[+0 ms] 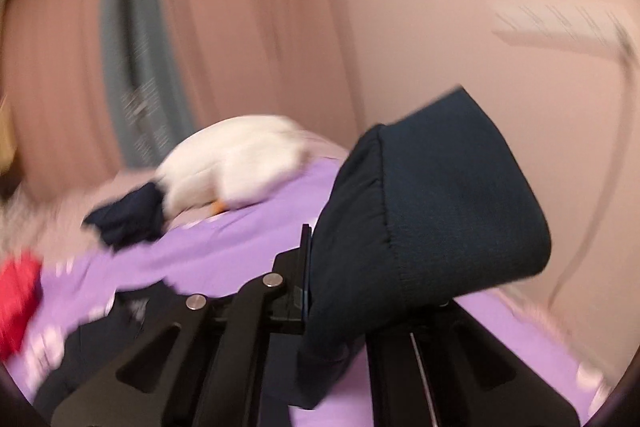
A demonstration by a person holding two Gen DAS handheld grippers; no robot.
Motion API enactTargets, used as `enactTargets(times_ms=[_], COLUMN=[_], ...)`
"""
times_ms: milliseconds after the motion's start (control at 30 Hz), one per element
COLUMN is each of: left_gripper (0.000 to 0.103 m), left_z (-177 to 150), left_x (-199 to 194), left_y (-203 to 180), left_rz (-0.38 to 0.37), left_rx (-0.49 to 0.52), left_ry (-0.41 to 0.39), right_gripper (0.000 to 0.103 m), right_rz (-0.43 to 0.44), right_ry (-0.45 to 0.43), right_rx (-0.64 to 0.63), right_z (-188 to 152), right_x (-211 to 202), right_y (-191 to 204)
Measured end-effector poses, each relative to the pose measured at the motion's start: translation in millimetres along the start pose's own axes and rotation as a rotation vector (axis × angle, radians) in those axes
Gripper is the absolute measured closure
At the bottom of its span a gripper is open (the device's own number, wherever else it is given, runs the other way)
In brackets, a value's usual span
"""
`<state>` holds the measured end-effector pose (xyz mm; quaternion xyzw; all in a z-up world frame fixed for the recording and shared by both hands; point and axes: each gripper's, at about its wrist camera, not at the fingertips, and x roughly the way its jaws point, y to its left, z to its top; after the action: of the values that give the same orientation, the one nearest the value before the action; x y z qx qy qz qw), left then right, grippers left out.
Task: Fold large clothes
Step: 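Grasp the navy jacket's sleeve cuff with the right tool and lift it, then carry the held sleeve across the jacket body toward the left tool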
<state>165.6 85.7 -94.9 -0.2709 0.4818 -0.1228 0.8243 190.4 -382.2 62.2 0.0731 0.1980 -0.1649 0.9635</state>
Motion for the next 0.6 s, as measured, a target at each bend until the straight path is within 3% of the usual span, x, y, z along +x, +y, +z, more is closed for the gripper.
enactTargets(times_ms=[100, 200, 233, 367, 433, 467, 500, 567, 600], left_gripper=[0.002, 0.002, 0.002, 0.002, 0.002, 0.002, 0.002, 0.002, 0.002], left_z=[5.8, 9.8, 10.6, 16.2, 20.6, 21.6, 23.7, 27.8, 29.8], left_x=[-5.8, -10.2, -11.2, -13.3, -12.0, -11.9, -9.9, -5.6, -2.8], left_y=[11.8, 25.6, 29.4, 52.6, 62.8, 67.4, 71.7, 77.6, 79.6], left_rz=[-0.011, -0.013, -0.008, 0.016, 0.028, 0.035, 0.04, 0.028, 0.024], left_rx=[-0.025, -0.051, -0.057, -0.101, -0.119, -0.123, -0.129, -0.134, -0.136], left_ry=[-0.011, -0.02, -0.023, -0.034, -0.048, -0.049, -0.046, -0.036, -0.032], right_gripper=[0.097, 0.097, 0.097, 0.095, 0.078, 0.06, 0.053, 0.05, 0.042], right_rz=[0.043, 0.109, 0.148, 0.213, 0.214, 0.217, 0.231, 0.272, 0.294], right_ry=[0.033, 0.082, 0.12, 0.248, 0.331, 0.376, 0.405, 0.445, 0.449], right_rx=[-0.218, -0.441, -0.529, -0.747, -0.859, -0.905, -0.937, -0.985, -0.983], right_z=[-2.7, -40.8, -66.0, -159.8, -217.4, -241.1, -255.9, -278.7, -278.2], right_x=[16.3, 33.2, 40.2, 63.1, 65.9, 68.3, 69.2, 67.5, 69.7], right_y=[101.4, 194.6, 232.2, 314.8, 337.0, 344.0, 351.0, 351.2, 350.4])
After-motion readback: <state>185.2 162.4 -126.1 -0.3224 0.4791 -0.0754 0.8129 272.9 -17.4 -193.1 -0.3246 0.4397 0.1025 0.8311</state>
